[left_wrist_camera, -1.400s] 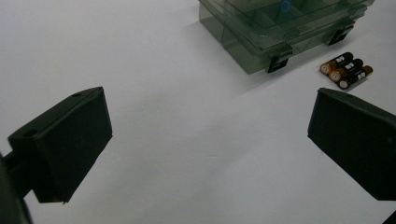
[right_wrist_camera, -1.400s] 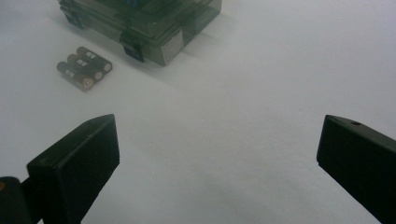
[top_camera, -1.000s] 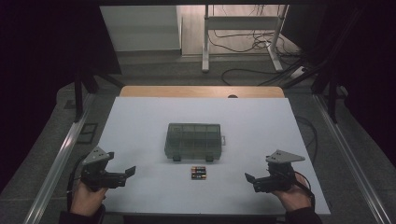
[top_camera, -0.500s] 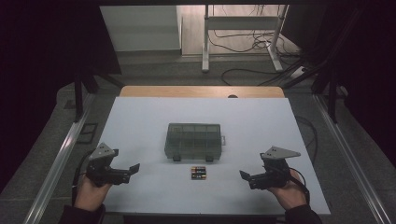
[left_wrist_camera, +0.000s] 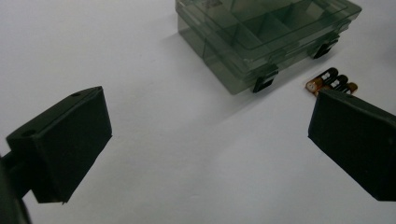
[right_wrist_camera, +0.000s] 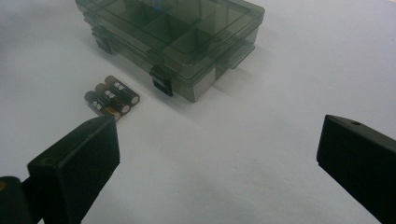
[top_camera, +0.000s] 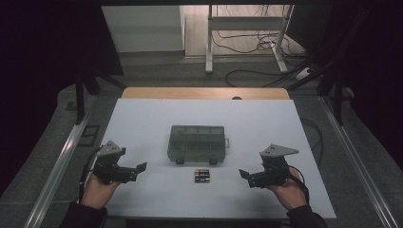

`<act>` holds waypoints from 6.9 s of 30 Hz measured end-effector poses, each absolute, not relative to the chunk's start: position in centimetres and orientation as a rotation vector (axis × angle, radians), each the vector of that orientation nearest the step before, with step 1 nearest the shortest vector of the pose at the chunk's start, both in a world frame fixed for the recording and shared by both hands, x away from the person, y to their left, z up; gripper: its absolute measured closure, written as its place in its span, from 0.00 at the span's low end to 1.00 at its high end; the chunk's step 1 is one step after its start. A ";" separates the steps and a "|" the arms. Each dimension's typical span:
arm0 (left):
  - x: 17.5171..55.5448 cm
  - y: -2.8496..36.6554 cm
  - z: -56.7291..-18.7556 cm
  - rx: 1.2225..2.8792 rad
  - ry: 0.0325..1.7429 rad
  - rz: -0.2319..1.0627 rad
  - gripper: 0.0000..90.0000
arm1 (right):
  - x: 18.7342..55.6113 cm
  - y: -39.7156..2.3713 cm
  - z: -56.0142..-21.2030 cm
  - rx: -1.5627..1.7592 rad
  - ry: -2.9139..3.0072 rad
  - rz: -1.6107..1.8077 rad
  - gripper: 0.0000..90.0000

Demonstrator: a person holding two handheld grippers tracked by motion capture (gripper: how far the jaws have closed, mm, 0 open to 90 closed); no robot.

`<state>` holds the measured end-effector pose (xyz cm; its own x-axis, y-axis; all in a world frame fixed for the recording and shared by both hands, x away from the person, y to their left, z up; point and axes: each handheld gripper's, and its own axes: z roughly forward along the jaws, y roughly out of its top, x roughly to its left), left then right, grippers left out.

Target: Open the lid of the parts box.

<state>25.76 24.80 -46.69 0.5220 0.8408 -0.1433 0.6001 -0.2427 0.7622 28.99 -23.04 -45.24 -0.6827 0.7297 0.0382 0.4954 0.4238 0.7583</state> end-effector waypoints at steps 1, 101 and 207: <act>25.9 24.8 -46.7 1.952 1.171 0.375 0.00 | 29.0 -23.0 -45.2 1.060 2.385 1.120 0.00; 32.2 20.3 -49.0 2.052 1.034 0.355 0.04 | 36.3 -16.2 -50.8 0.971 2.767 0.769 0.99; 31.9 18.8 -48.2 2.101 0.946 0.148 0.92 | 36.5 -17.2 -45.1 0.962 2.533 1.135 0.99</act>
<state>31.88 18.79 -48.17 0.7121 0.6713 -0.2056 0.5766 -0.3921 0.7168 36.51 -17.18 -45.14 -0.7669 0.6373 0.0755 0.4806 0.4924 0.7257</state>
